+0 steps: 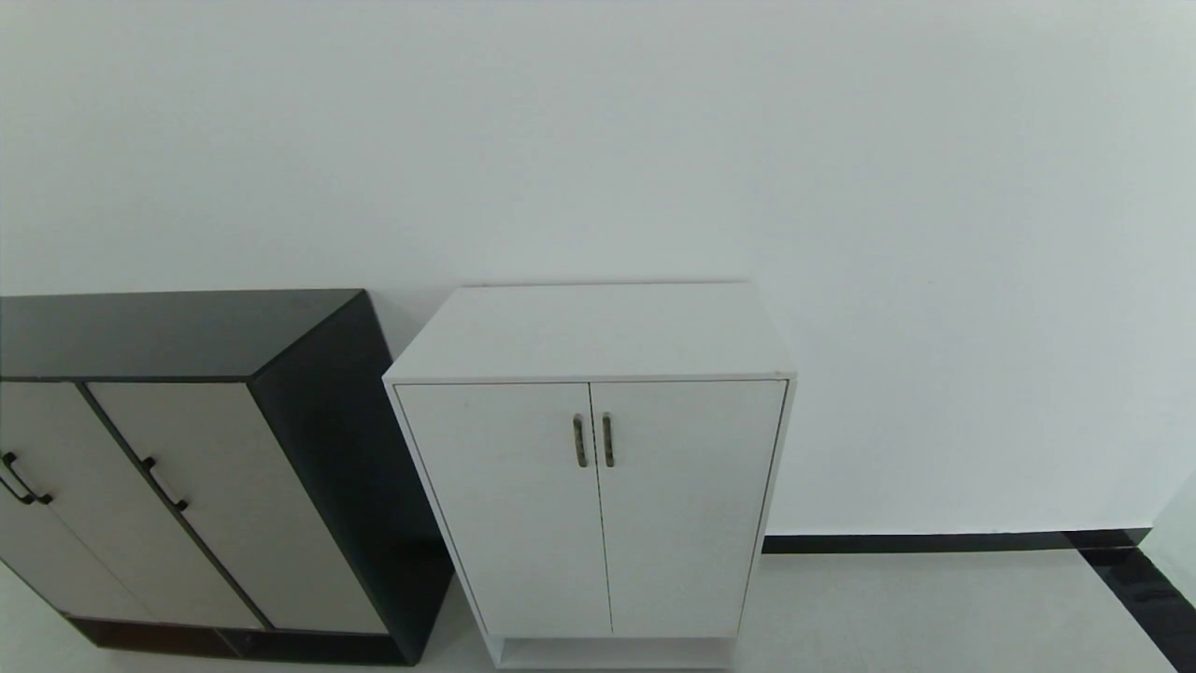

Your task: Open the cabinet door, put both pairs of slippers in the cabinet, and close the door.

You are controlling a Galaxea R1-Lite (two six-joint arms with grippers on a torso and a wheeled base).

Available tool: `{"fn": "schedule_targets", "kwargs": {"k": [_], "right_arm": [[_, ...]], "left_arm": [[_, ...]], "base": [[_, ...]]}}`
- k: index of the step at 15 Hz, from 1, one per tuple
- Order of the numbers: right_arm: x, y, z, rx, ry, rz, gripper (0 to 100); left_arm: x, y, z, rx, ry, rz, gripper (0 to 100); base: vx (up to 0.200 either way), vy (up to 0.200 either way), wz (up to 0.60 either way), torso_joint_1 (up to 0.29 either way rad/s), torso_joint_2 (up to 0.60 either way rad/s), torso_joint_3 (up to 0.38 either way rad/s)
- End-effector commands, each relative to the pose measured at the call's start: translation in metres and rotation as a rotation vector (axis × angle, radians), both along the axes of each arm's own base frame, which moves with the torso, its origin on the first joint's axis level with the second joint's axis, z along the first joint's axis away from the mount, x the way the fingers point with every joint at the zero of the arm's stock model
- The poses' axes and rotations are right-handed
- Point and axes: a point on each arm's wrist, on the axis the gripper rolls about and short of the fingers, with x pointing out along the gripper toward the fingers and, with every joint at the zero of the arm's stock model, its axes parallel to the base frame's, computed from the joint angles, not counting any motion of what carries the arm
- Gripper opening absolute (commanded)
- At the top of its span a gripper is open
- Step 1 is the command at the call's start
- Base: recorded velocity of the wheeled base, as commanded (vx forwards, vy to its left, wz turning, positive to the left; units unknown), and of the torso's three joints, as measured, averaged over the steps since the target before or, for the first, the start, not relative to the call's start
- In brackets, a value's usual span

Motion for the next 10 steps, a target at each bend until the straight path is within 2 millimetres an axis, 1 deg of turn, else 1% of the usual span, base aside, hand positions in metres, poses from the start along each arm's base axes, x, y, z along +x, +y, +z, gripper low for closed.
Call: {"fn": "schedule_targets", "kwargs": {"k": [1, 10], "right_arm": [[0.0001, 0.0, -0.0001, 0.0, 0.0, 0.0, 0], [-0.0002, 0.0001, 0.0002, -0.023, 0.0, 0.006, 0]], "left_arm": [[0.0001, 0.0, 0.0001, 0.0, 0.0, 0.0, 0], [0.0001, 0.0, 0.0001, 0.0, 0.0, 0.0, 0]], "base": [[0.0, 0.0, 0.0, 0.0, 0.0, 0.0], [0.0, 0.0, 0.0, 0.0, 0.0, 0.0]]}}
